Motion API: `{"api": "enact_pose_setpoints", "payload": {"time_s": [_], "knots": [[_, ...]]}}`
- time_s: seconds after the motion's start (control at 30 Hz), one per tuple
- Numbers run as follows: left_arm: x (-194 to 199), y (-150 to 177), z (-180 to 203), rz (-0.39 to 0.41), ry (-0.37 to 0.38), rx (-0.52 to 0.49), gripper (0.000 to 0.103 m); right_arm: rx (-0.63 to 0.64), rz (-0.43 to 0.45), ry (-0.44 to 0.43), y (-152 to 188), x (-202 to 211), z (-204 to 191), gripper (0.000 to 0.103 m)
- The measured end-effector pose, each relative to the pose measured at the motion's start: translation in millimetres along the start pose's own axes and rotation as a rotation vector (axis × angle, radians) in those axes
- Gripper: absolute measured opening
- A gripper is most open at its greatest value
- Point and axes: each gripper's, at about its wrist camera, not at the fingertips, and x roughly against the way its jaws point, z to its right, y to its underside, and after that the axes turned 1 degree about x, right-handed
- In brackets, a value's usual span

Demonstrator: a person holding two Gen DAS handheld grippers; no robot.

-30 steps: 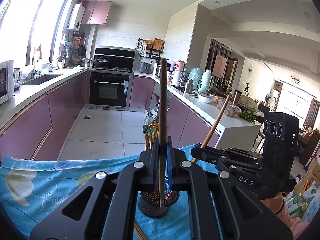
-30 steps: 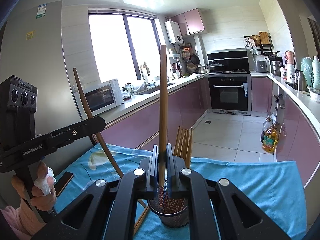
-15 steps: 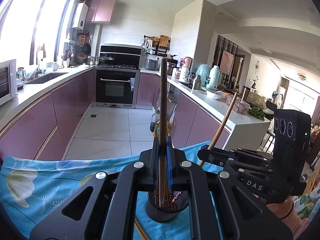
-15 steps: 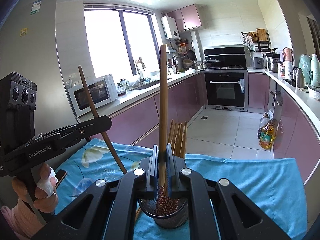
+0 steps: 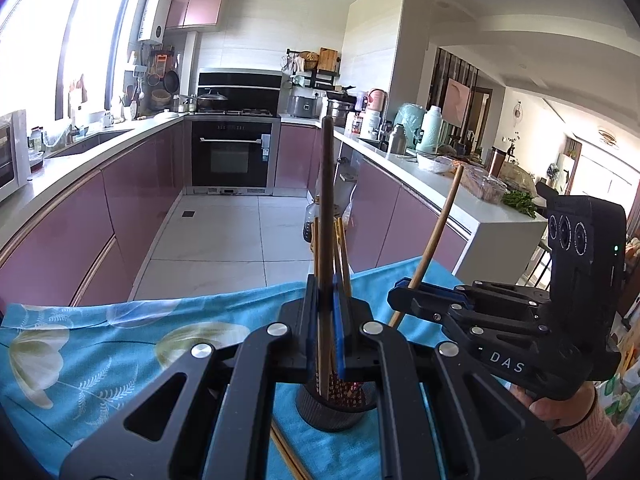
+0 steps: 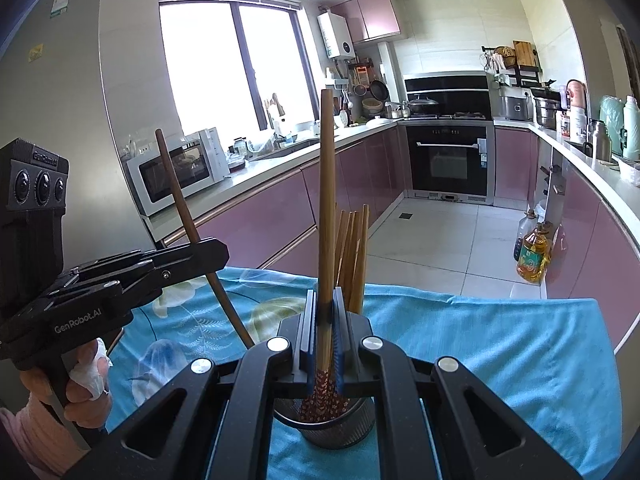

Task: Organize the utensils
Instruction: 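Open both tools to release the chopsticks into the holder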

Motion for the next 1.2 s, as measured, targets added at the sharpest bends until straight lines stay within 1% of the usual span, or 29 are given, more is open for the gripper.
{"api": "enact_pose_setpoints", "payload": {"time_s": [0.07,0.23,0.53,1.0,1.2], "knots": [[-4,2,3,-0.01,-0.002,-0.002,0.007,0.0,-0.011,0.001,1,-3,0,0.006],[-6,5,-4,-0.035,-0.005,-0.006,0.007,-0.004,-0.033,0.001,5,-10,1,0.006],[-25,8,-10,-0.083,-0.008,-0.013,0.007,-0.009,-0.062,0.007,8,-20,3,0.006],[-48,12,-18,-0.13,-0.009,-0.004,0.008,-0.024,-0.099,0.007,14,-33,10,0.006],[-55,9,-22,-0.135,-0.011,0.001,0.008,-0.028,-0.105,0.007,13,-36,10,0.006]]}}
